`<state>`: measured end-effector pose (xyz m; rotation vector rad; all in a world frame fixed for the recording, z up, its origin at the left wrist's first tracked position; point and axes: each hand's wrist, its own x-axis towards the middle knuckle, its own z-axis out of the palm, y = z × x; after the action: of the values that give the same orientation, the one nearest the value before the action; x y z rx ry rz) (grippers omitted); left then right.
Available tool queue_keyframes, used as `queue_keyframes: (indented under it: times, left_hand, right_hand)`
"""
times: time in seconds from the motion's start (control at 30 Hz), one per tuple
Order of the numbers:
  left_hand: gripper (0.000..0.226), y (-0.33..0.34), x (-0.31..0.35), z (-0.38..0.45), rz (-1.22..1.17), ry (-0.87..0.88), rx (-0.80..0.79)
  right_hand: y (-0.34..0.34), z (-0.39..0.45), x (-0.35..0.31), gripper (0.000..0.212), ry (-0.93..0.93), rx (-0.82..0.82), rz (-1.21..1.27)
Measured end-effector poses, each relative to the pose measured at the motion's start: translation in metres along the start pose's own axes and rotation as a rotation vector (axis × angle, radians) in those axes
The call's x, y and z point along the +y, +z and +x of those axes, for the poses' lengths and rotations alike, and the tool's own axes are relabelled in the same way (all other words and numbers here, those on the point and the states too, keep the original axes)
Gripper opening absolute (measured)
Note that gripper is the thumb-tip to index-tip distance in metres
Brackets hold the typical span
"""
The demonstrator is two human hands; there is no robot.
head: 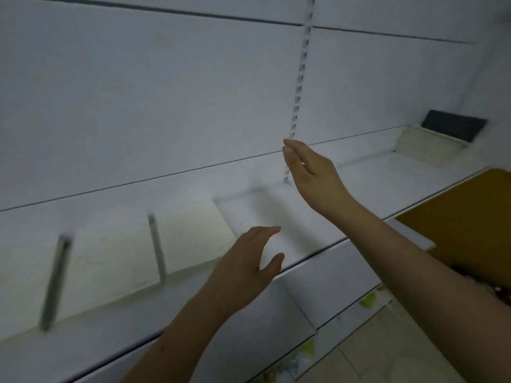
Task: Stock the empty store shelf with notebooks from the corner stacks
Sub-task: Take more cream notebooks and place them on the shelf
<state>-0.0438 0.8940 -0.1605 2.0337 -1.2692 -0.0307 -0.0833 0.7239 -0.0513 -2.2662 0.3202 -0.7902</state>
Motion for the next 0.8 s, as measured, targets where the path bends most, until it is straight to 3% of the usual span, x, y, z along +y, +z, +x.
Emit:
queue_keyframes:
  times: [0.23,0.4,0.8]
  left_hand:
    - [0.05,0.148,0.114,0.141,-0.037,0.204,-0.131]
    - [0.061,0.227,0.173,0.218,-0.018,0.256,-0.156]
    - [0.058,0.358,0.214,0.394,0.058,0.325,-0.198]
  right_hand:
    - [-0.194,-0.007,0.149,0.054,0.158,0.247,-0.133]
    - [-0.293,-0.012,0.225,0.056,0.229,0.36,-0.203]
    - [-0.403,0.045,0.38,0.059,0.248,0.449,-0.336]
